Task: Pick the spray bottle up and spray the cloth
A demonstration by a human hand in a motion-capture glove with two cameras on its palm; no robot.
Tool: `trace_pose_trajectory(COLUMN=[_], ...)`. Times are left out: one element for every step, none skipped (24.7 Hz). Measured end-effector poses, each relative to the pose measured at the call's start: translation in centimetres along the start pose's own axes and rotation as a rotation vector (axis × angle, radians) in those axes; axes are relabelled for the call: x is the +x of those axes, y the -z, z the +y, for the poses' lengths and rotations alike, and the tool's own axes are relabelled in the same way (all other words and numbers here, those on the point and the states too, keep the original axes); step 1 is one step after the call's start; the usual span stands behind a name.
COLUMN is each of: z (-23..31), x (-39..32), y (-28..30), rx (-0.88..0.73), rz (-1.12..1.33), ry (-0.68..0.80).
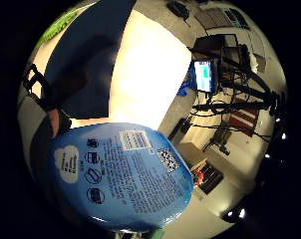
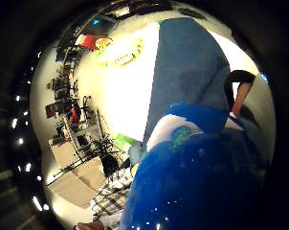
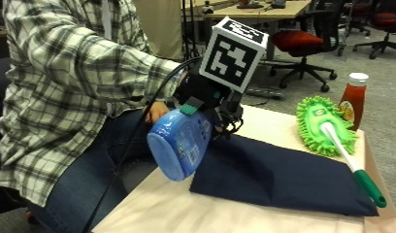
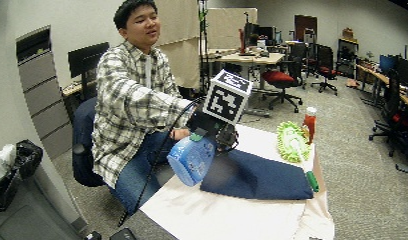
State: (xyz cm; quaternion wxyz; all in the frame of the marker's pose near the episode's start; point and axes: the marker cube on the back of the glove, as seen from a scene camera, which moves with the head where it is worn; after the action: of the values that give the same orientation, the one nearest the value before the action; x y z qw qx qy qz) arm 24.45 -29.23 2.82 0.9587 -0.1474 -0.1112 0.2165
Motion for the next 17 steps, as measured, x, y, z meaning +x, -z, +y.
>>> trace_pose_trajectory(z=[0.03, 0.05, 0.08, 0.11, 0.13, 0.15, 0.16, 0.18, 0.20, 0.23, 0.27, 0.32, 0.38, 0.45, 0.53, 0.62, 0.71], x=[-0.05, -0.11, -0.18, -0.25, -0.32, -0.38, -0.43, -0.47, -0.50, -0.51, -0.51, -0.50, -0.50, -0.50, -0.50, -0.48, -0.45], y=[-0.09, -0.20, -0.32, -0.43, -0.52, -0.57, -0.58, -0.56, -0.53, -0.48, -0.42, -0.35, -0.26, -0.15, -0.01, 0.14, 0.30], rx=[-0.007, -0.015, -0.024, -0.032, -0.039, -0.043, -0.043, -0.041, -0.038, -0.035, -0.033, -0.029, -0.025, -0.019, -0.011, -0.002, 0.008], rz=[0.008, 0.016, 0.022, 0.027, 0.030, 0.030, 0.029, 0.025, 0.021, 0.015, 0.009, 0.001, -0.009, -0.022, -0.038, -0.058, -0.083], ry=[0.000, 0.000, -0.001, -0.001, 0.000, 0.001, 0.002, 0.003, 0.004, 0.005, 0.007, 0.009, 0.012, 0.017, 0.022, 0.027, 0.032])
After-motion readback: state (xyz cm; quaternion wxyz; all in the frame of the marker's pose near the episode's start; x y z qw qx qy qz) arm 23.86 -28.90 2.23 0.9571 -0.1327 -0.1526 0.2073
